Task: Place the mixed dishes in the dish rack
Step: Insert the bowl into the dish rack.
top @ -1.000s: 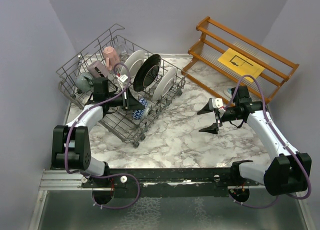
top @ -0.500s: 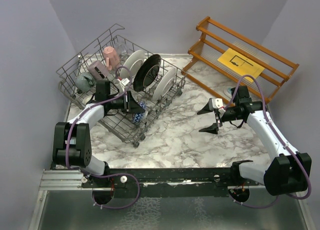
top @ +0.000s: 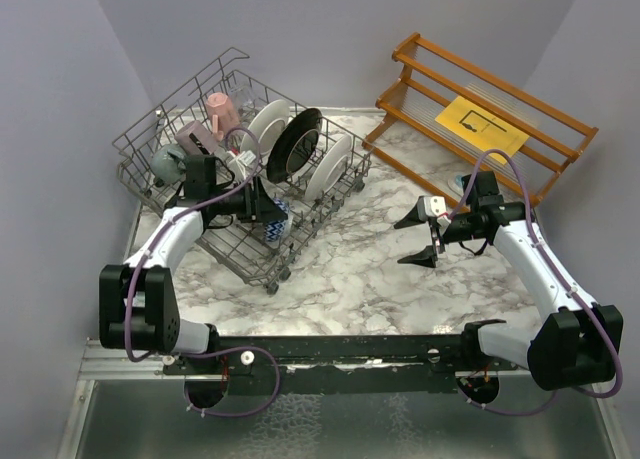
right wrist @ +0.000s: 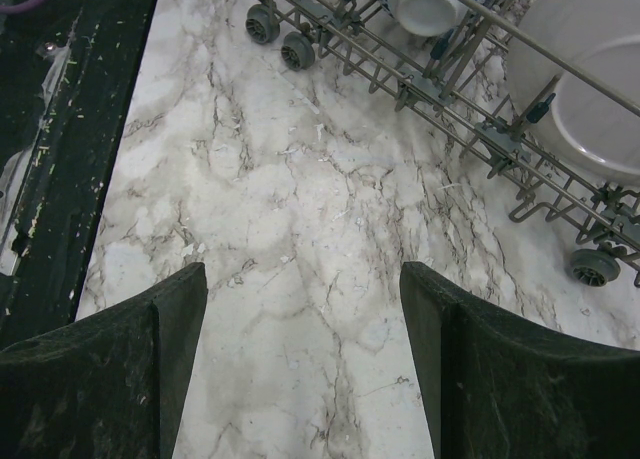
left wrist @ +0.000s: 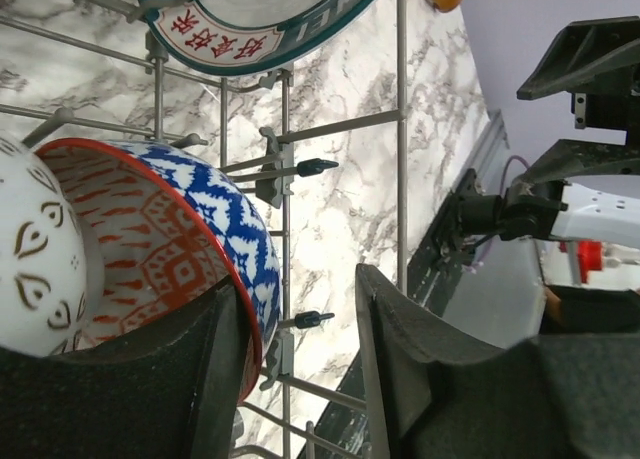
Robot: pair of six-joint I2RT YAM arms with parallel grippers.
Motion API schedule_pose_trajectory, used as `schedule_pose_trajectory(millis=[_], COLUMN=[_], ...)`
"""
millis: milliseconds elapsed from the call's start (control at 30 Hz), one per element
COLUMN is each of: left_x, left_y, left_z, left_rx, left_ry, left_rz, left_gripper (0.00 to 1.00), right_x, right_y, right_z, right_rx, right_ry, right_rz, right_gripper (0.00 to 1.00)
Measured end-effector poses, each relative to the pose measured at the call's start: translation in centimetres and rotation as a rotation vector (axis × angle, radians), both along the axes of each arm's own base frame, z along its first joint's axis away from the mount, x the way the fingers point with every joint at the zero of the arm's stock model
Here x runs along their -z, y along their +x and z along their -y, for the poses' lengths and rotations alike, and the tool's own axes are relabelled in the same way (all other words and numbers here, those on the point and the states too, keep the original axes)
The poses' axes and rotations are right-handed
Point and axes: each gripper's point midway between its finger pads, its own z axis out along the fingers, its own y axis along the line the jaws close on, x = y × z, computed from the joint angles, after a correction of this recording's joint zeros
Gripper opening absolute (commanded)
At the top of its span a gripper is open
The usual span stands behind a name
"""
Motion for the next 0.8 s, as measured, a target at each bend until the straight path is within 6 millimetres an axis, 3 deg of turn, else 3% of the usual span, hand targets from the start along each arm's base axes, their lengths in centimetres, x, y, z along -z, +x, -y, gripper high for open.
schedule_pose_trajectory(millis=[267,800], left_x=[-2.3,-2.2], left_y=[-0.3,-0.4], left_z=[-1.0,-1.3], left_rx=[-0.071,-0.082], left_ry=[0.069,0.096], left_rz=[0.099,0.111], left_gripper=[0.47,0.47], right_x=[0.0,0.0], right_y=[0.0,0.0], right_z=[0.0,0.0], right_rx=[0.0,0.0], right_ry=[0.0,0.0], right_rz=[-0.002,-0.003], right_gripper=[0.78,0.78])
